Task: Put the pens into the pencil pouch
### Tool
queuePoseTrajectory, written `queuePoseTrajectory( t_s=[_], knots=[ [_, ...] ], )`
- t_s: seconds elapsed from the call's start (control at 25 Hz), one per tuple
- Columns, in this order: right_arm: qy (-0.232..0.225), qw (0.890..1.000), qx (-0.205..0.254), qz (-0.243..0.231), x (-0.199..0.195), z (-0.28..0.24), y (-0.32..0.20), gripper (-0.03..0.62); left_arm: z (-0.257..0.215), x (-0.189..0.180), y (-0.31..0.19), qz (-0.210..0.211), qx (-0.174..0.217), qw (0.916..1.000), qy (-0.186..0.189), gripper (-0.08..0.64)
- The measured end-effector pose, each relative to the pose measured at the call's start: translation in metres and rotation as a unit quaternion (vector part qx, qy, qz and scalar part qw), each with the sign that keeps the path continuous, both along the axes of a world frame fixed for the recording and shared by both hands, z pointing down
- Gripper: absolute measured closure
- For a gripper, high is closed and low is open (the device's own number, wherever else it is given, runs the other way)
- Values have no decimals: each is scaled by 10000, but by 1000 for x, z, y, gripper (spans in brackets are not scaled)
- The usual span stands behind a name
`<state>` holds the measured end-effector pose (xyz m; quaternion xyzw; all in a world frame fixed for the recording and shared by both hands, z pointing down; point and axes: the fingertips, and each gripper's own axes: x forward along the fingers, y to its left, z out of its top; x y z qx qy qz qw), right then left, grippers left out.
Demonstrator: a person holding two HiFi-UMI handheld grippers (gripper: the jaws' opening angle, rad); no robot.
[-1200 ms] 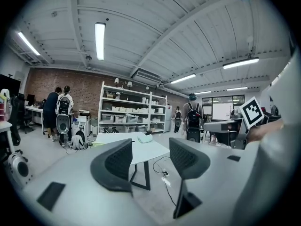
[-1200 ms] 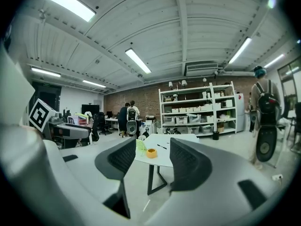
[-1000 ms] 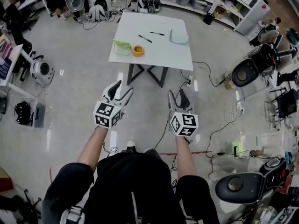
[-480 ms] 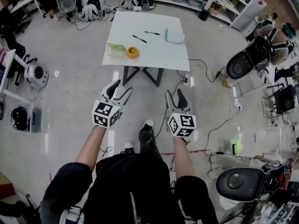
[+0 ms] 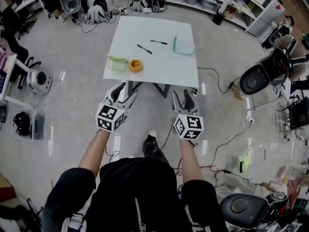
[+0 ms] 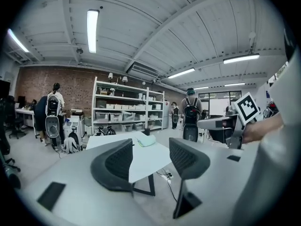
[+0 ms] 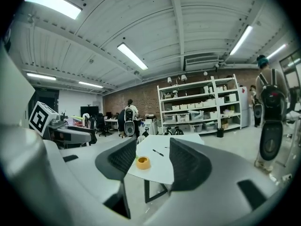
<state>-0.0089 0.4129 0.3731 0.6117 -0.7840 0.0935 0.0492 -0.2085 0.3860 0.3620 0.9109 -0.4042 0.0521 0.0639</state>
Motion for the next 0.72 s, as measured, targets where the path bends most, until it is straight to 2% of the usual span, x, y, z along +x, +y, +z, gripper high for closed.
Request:
queuePoseTrajectory(
  t_s=[0.4,0.72],
  knots=[
    [-68,9991,18,-421,47,-4,-112,377,-8,47,-90,-305,-7,9995,-64,310],
    [-110,9984,-25,-557,74,2,-163,376,-3,68,-131,-499,-101,9986,-163,310]
  ],
)
